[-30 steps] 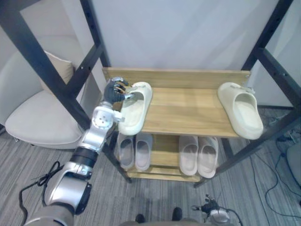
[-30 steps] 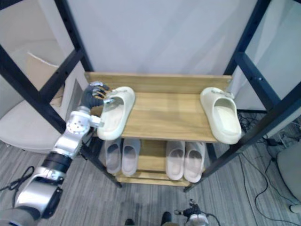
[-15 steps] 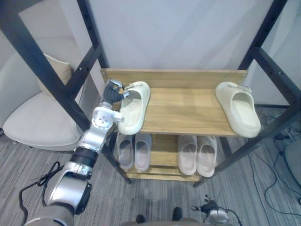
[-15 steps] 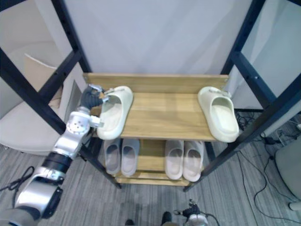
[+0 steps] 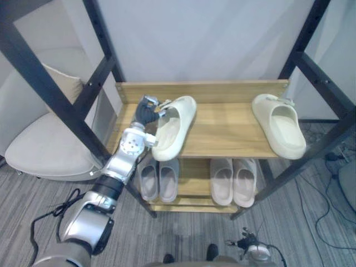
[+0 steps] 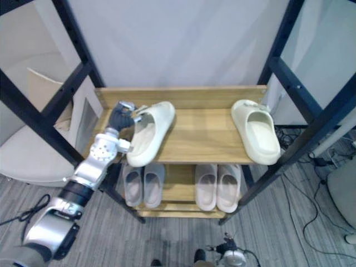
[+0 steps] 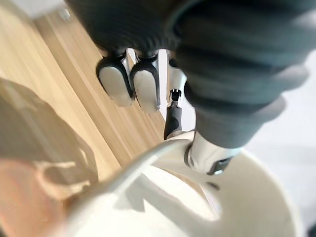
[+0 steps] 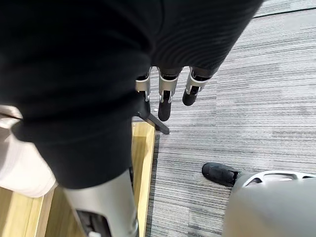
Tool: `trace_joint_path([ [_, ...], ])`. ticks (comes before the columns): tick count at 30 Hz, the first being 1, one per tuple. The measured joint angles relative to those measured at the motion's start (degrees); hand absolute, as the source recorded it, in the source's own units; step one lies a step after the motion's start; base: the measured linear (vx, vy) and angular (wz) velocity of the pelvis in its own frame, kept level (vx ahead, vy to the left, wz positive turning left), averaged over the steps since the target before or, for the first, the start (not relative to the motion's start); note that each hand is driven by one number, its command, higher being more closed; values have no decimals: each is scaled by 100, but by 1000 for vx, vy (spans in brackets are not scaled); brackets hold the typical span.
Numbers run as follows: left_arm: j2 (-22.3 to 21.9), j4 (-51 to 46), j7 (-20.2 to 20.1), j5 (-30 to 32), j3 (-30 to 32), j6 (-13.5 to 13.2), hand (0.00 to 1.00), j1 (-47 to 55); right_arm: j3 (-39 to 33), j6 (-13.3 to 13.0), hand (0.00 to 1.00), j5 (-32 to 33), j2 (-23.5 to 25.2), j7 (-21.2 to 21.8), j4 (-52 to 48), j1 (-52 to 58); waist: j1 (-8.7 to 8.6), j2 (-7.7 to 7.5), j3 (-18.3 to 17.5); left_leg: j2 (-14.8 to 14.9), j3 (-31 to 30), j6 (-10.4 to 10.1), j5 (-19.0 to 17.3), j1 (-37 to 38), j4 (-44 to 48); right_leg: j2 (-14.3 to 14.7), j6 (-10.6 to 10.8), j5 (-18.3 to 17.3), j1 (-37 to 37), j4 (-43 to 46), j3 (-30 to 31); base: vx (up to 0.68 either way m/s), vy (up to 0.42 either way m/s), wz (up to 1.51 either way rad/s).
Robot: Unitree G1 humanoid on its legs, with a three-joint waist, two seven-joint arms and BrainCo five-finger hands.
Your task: Organize the slippers on the shoe rack
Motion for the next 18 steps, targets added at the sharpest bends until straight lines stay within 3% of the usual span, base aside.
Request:
trace_joint_path([
  [8, -228, 44, 1, -90, -258, 2, 100, -160, 2, -2, 0, 116, -12, -30, -8, -14, -64, 34, 28, 2, 35, -1, 0, 7, -2, -1, -1, 1, -3, -5, 14, 0, 0, 0],
  [18, -337, 735, 15, 22, -311, 5, 100, -850, -143, -14, 0, 150, -64, -42, -185, 8, -210, 208, 159, 20, 152, -22, -14, 6, -14, 13, -2, 2, -50, -22, 89, -2, 1, -3],
])
